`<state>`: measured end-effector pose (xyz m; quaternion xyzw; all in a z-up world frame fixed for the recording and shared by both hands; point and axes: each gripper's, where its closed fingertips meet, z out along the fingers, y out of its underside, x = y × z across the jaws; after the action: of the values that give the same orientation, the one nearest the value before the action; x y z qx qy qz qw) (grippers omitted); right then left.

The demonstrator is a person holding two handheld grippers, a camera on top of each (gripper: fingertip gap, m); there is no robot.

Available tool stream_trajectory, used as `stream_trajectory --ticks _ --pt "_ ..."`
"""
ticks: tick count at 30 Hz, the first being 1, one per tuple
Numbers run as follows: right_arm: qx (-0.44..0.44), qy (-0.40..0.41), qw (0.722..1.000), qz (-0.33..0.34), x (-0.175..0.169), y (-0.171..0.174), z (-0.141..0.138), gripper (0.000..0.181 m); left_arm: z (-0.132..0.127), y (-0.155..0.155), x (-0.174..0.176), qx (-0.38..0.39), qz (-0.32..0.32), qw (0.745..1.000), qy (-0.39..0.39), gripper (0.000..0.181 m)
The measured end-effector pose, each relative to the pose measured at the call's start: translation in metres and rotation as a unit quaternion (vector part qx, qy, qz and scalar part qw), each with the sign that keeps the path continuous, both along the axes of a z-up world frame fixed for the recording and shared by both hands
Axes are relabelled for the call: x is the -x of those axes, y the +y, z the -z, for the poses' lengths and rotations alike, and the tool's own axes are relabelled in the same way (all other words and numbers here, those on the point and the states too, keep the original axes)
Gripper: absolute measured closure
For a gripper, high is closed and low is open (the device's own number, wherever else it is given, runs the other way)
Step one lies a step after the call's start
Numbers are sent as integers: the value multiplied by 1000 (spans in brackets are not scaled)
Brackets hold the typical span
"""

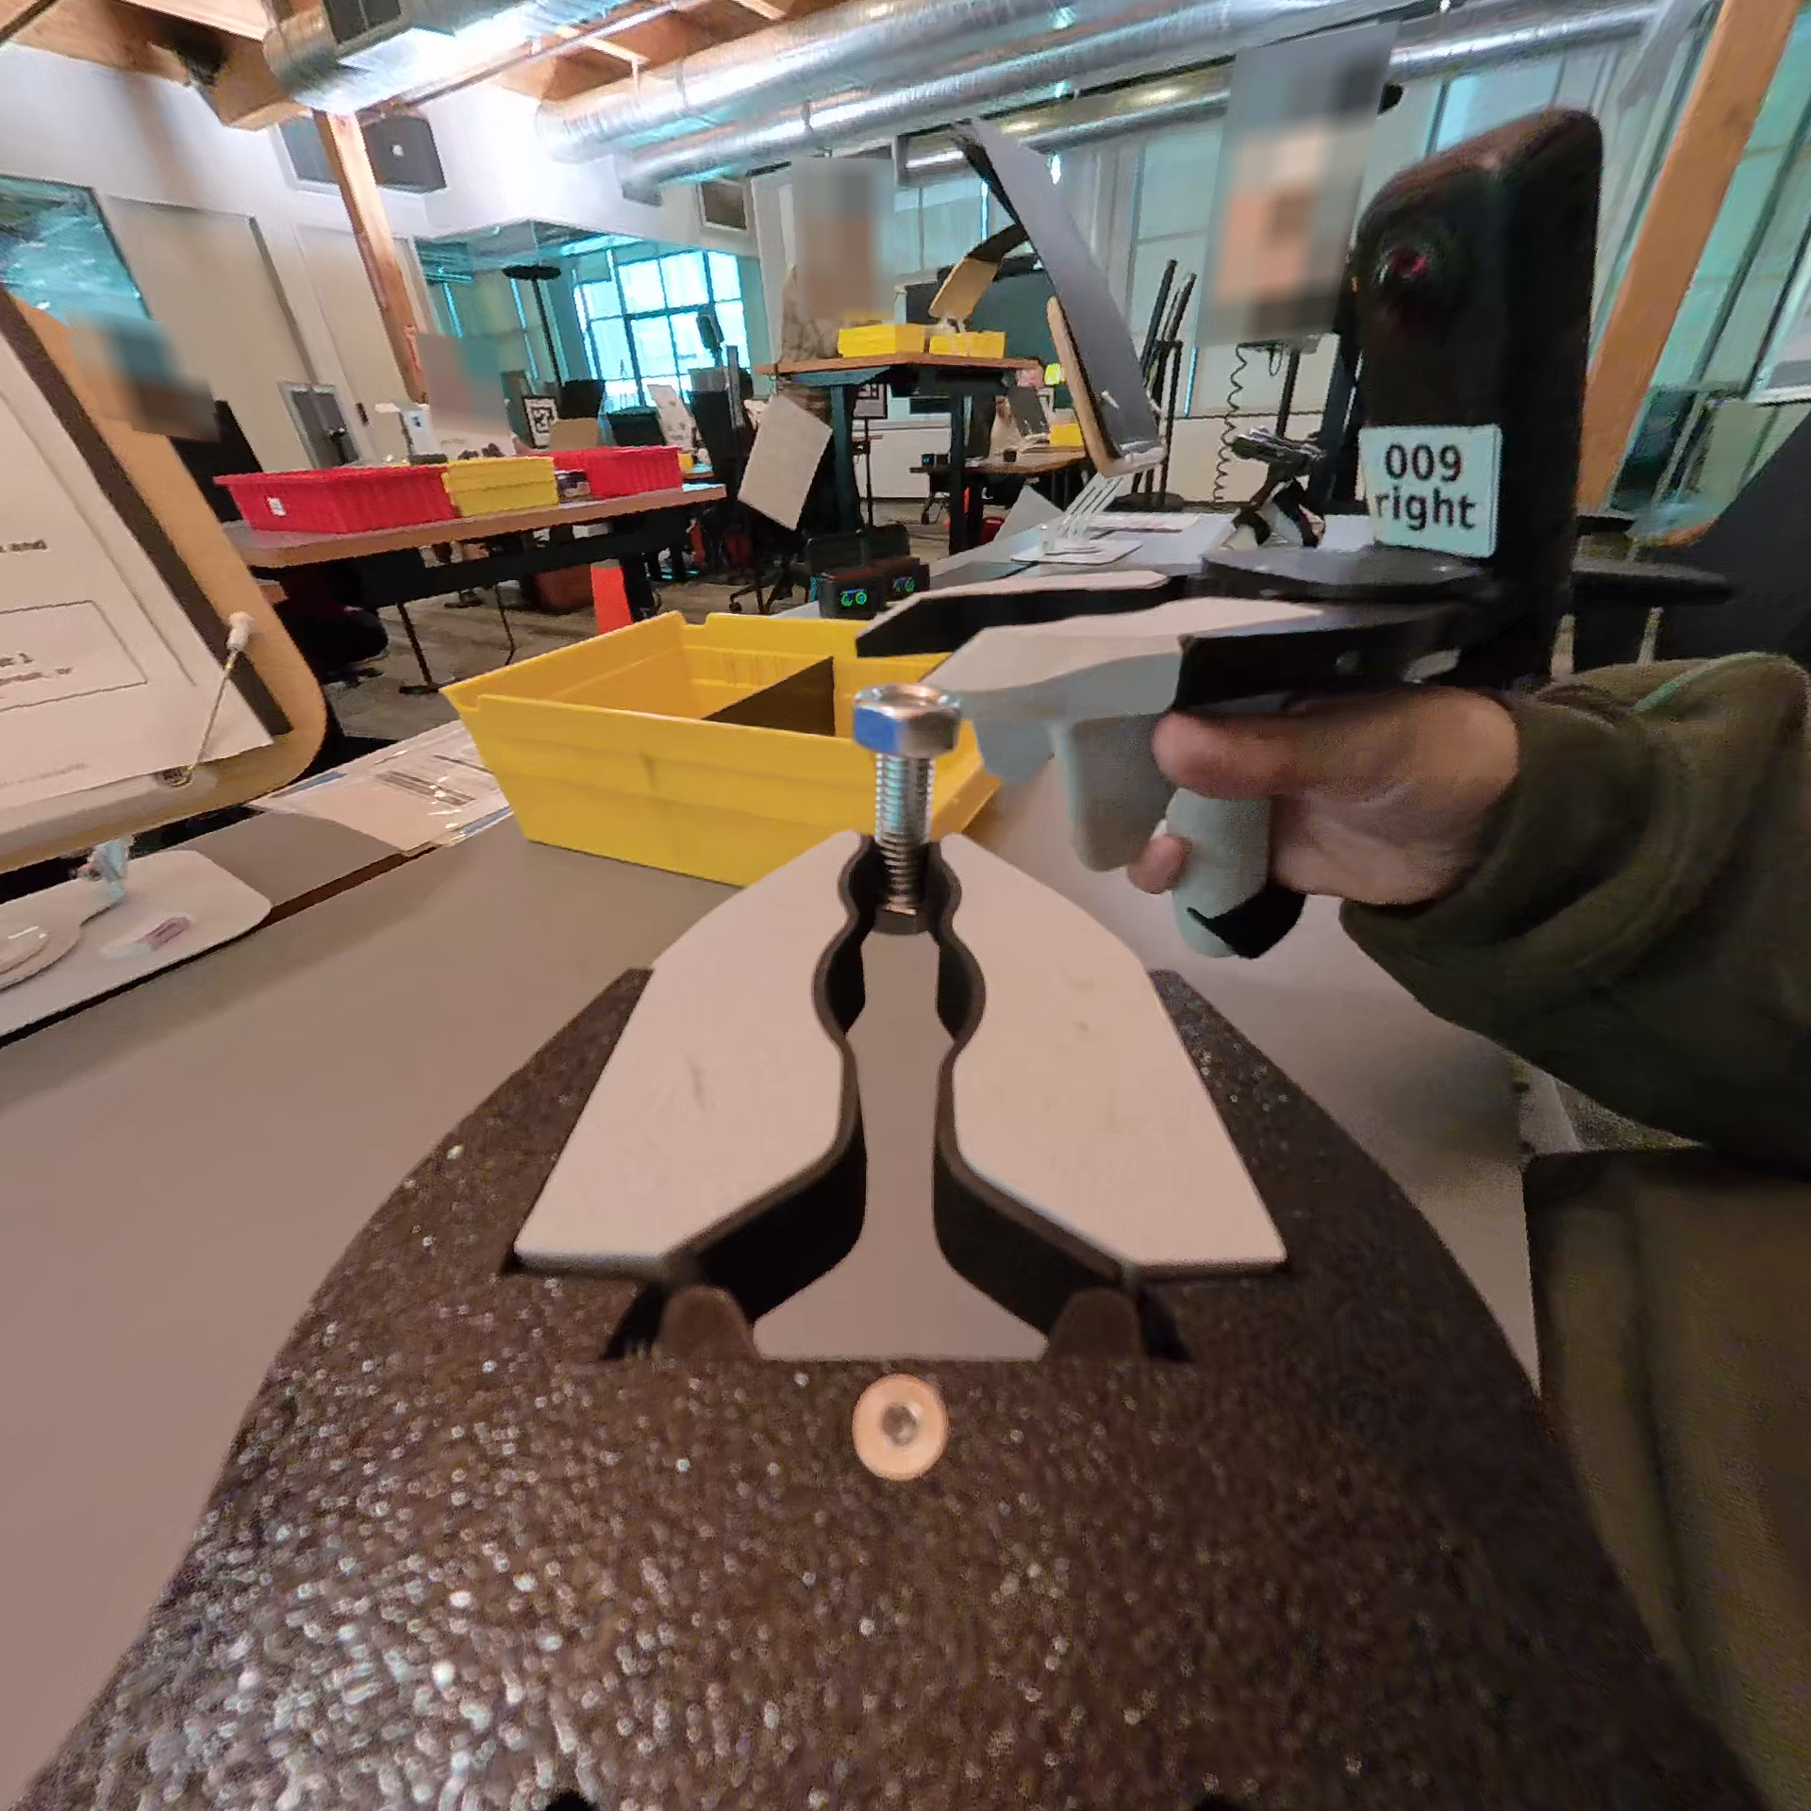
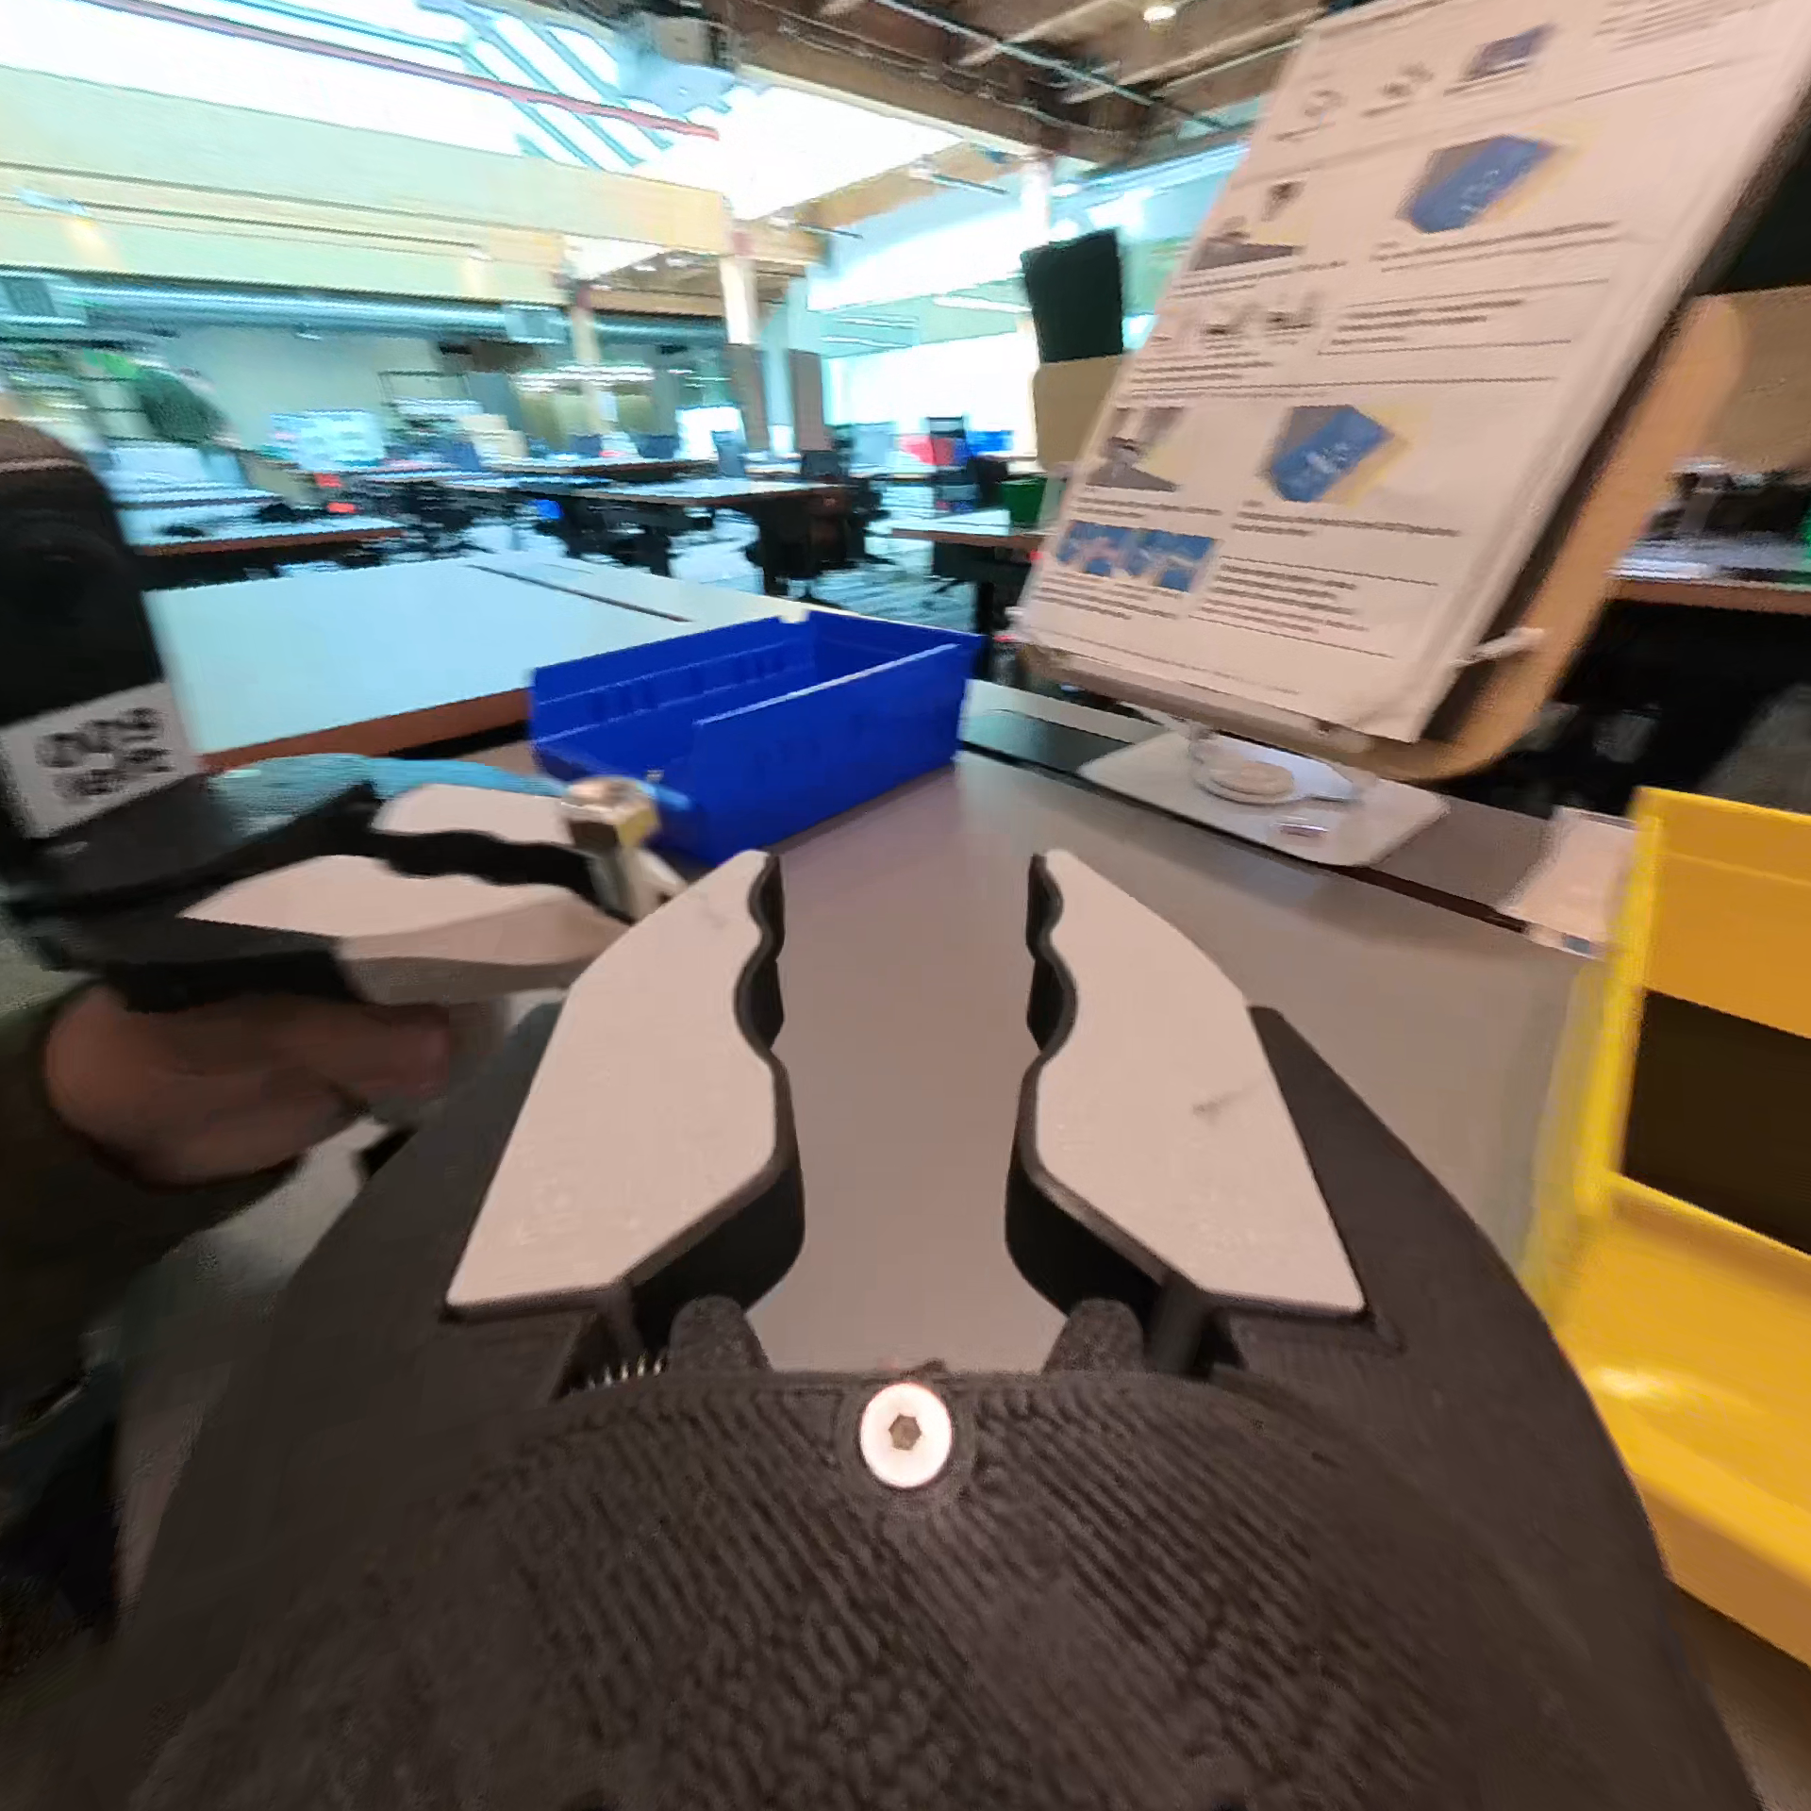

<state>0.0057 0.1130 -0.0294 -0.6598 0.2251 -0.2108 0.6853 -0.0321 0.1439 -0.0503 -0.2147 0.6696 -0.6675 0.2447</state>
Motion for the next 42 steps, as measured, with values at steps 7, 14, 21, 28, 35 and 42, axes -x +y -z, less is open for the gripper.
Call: stream_trajectory --ticks 7,14,21,28,35,42 --pt "-24 -2 996 -83 25 19 -8 120 3 -4 1 -12 3 1000 -1 172" --pt "-1 -28 997 -67 34 29 -10 133 2 -6 3 -13 7 1000 -4 172" --pt "10 -28 998 -51 23 18 -9 141 0 -3 1 -5 4 1000 -3 172" --pt "-22 -17 992 -124 43 29 -14 136 3 -5 1 -14 5 1000 -3 172" --pt "27 -26 994 -105 45 37 -3 155 4 -7 2 -22 4 1000 -6 172" --pt "21 -35 991 -127 48 37 -6 164 4 -8 4 -18 17 1000 -7 172"
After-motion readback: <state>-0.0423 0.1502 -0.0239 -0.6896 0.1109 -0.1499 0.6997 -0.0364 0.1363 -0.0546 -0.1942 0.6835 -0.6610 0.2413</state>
